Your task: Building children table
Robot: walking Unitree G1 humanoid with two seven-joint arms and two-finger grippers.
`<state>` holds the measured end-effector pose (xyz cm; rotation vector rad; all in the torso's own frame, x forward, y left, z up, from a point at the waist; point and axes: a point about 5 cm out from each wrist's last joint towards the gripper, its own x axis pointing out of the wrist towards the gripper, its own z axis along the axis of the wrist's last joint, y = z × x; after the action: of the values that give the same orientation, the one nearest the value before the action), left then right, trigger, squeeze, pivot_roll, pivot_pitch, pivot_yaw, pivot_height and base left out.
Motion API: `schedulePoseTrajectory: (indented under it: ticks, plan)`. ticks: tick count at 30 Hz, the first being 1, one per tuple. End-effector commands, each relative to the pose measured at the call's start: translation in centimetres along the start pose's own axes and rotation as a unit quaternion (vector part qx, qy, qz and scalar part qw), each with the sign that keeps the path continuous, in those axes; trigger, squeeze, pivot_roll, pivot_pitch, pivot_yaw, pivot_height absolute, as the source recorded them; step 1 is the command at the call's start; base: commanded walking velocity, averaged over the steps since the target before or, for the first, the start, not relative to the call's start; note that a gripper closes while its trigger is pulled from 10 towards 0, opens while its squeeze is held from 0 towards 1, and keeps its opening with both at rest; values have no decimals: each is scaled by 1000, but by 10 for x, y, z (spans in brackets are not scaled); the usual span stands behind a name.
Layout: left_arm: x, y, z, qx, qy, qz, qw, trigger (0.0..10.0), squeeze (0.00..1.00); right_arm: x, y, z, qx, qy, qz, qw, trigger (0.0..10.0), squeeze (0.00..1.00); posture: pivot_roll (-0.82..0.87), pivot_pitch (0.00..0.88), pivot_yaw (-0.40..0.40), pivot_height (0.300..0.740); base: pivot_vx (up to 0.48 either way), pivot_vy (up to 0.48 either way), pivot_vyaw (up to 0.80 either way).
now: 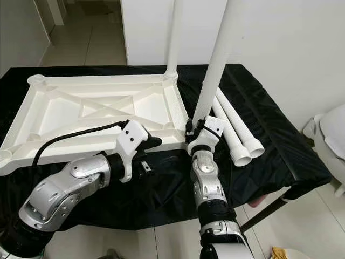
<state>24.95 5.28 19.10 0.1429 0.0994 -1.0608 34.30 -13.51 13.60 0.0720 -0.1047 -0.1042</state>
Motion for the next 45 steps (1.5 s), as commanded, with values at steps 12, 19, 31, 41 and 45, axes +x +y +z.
schedulePoseTrajectory:
  ticks: [12, 19, 31, 41, 45]
  plan:
    - [0, -5, -1, 1, 0, -31, 1000, 10000, 0, -3, -19, -5, 23, 20, -8, 1000, 10000, 1000, -26, 0, -33, 740, 0, 0, 0]
    - [0, -5, -2, -1, 1, -28, 1000, 10000, 0, 4, -28, 2, 18, 14, 79, 997, 10000, 0, -21, 0, -37, 740, 0, 0, 0]
    - [-2, -2, -1, 0, 2, -23, 1000, 10000, 0, 15, -44, 13, -36, 22, 295, 955, 10000, 0, -13, 0, -29, 740, 0, 0, 0]
    - [-3, 2, 2, 4, 1, -19, 1000, 10000, 0, 21, -40, 15, -71, 47, 370, 925, 10000, 0, -9, 0, -10, 740, 0, 0, 0]
    - [-4, 5, 4, 7, 1, -16, 1000, 10000, 0, 24, -37, 14, -88, 57, 388, 916, 4196, 0, -1, 0, -6, 740, 0, 0, 0]
